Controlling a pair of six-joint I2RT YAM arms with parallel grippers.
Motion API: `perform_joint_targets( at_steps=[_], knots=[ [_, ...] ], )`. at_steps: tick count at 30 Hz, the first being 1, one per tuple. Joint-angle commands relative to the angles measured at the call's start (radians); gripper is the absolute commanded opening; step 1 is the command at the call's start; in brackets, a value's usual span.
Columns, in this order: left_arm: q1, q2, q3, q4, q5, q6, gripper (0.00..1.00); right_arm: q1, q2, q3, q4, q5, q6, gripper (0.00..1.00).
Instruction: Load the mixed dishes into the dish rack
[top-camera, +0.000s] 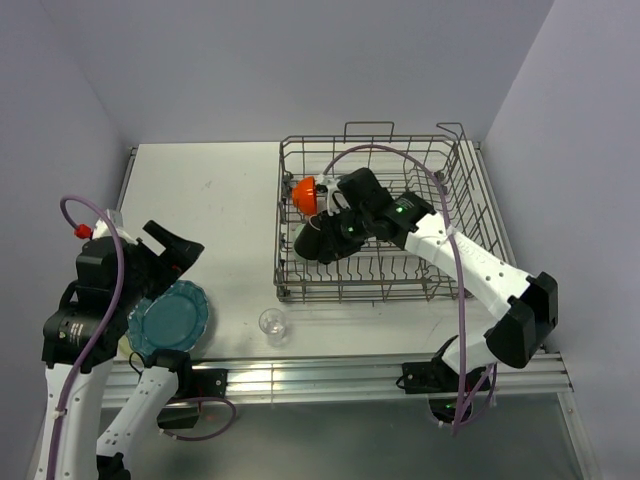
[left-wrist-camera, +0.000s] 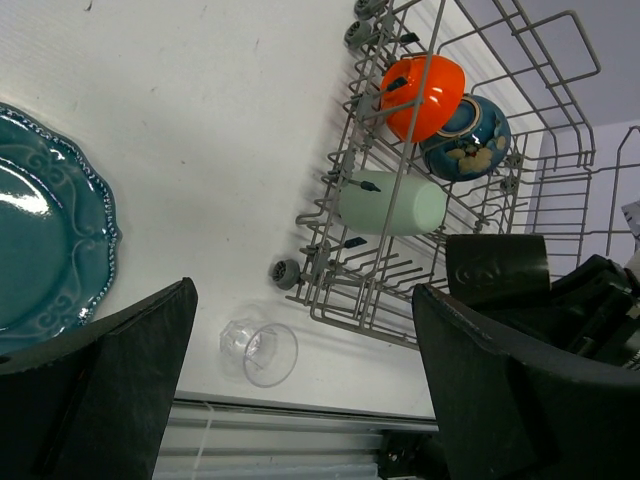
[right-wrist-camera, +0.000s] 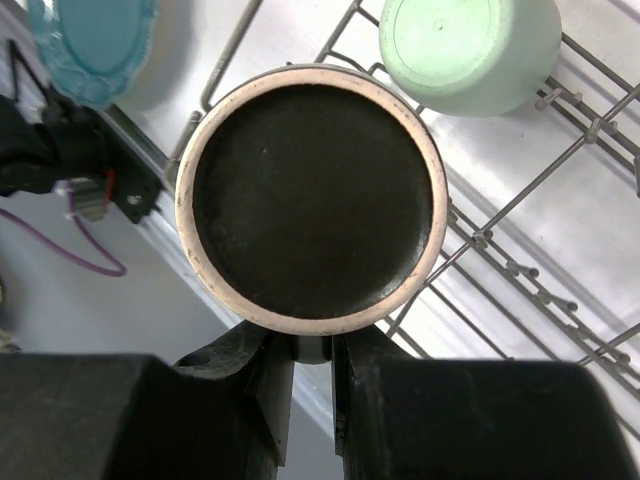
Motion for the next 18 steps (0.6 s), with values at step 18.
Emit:
perform_joint_targets(
  at_steps=[18],
  knots=[
    [-0.001,0.056,-0.002,0.065,0.045,0.006,0.95,0.115,0.133,-0.006,0.089,0.174,-0.102,0.00]
  ],
)
